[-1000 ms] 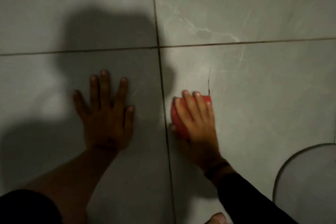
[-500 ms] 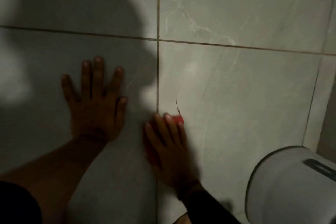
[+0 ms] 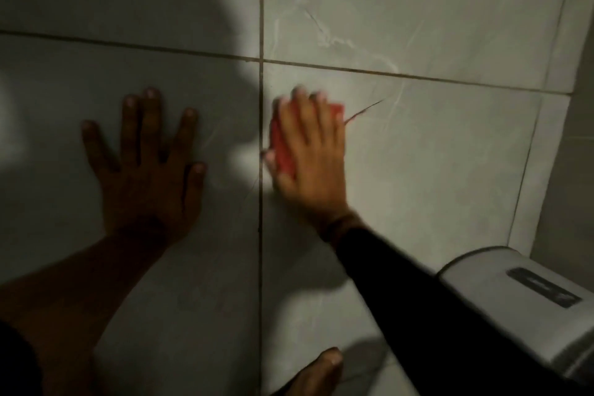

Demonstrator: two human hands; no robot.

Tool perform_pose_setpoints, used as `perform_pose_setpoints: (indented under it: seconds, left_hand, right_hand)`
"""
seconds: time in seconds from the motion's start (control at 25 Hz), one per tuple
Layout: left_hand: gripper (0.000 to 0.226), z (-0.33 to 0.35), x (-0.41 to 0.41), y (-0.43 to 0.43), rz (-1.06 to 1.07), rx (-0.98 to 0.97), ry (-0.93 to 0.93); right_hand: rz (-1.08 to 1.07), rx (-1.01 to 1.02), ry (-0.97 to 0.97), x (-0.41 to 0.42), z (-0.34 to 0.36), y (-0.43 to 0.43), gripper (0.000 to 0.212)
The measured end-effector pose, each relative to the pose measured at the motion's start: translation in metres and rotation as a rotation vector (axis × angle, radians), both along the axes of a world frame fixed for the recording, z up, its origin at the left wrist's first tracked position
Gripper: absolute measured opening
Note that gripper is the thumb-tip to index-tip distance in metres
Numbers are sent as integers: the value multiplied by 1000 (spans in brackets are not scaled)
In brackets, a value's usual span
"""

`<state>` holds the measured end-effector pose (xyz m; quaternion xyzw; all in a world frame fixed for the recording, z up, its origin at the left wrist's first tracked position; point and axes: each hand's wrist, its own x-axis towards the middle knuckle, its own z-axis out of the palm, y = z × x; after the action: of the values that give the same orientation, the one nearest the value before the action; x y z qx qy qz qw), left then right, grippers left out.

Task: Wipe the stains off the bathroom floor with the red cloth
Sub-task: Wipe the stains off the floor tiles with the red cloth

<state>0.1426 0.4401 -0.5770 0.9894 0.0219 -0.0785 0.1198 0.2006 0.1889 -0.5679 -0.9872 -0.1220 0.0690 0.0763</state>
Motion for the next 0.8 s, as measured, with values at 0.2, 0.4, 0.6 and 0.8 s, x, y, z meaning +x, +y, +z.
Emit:
perform_pose_setpoints:
  seconds: [0.2,0.4,0.6,0.8]
  left_hand:
    - [73,-1,1,-1,5,-19,-6]
    - [74,-6,-2,1,-8,-2,-3]
    - [74,-9,-2,3,-10,25,-24]
    - [73,-13,0,5,-28,59,-45]
  right_hand:
    - [-298,21,166,-75,36,-70,73]
    - [-426,72,-75,73,12,-1,78]
    - [69,49,128,-105,17,32,72]
    - [-295,80,118,-119,24,-44,68]
